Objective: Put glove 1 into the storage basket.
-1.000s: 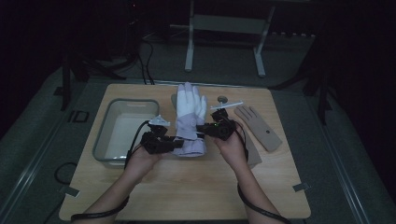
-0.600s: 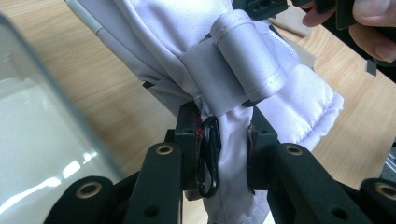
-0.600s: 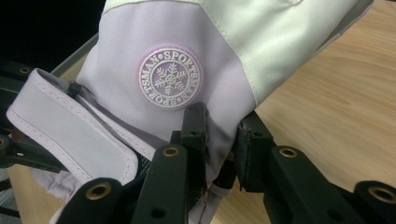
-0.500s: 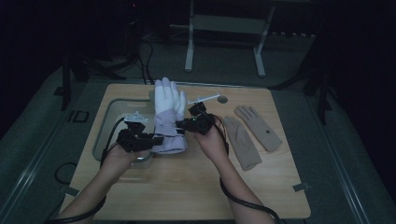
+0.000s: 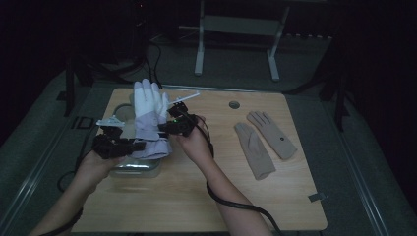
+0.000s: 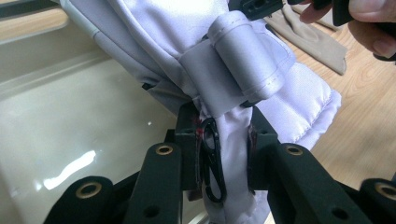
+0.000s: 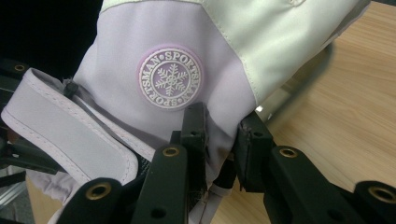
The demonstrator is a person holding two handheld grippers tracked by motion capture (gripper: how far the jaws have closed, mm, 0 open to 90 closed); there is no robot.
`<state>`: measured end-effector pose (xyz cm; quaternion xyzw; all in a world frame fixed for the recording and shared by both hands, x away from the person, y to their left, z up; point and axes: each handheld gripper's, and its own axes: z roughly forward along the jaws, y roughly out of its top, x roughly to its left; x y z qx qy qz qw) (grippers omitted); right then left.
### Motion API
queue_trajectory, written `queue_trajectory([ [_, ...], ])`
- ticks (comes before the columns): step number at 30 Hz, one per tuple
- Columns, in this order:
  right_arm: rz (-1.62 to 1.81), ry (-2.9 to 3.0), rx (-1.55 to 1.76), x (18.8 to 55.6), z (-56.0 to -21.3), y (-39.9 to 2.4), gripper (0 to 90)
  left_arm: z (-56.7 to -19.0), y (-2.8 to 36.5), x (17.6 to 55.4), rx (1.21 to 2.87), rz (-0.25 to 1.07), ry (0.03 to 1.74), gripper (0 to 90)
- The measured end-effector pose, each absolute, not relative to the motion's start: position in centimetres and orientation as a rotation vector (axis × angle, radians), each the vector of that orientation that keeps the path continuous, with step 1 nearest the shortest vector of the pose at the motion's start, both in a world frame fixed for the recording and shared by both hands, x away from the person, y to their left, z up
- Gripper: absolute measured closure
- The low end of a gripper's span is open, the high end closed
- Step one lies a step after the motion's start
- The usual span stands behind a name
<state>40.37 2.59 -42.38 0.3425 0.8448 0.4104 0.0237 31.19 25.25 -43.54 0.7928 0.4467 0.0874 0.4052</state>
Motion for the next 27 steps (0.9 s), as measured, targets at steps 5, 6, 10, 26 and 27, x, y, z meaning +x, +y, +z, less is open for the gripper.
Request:
queue_trajectory([
  [5, 1.287, 2.622, 1.061, 40.4, -42.9, 5.1, 75.6, -43.5, 27.6, 31.2, 2.030, 0.221, 1.140, 72.6],
  [6, 1.293, 2.623, 1.063, 40.3, -43.1, 5.5, 75.6, -43.7, 28.0, 31.2, 2.036, 0.219, 1.142, 72.7],
  [10, 1.291, 2.631, 1.083, 40.5, -44.2, 6.7, 75.7, -44.6, 28.8, 31.4, 2.049, 0.216, 1.160, 72.6],
  [26, 1.163, 2.702, 1.227, 41.2, -50.3, 8.1, 75.1, -49.7, 29.6, 32.9, 2.097, 0.066, 1.248, 72.2],
  [27, 1.158, 2.706, 1.236, 41.2, -50.4, 8.2, 75.1, -49.8, 29.6, 32.9, 2.101, 0.063, 1.252, 72.1],
])
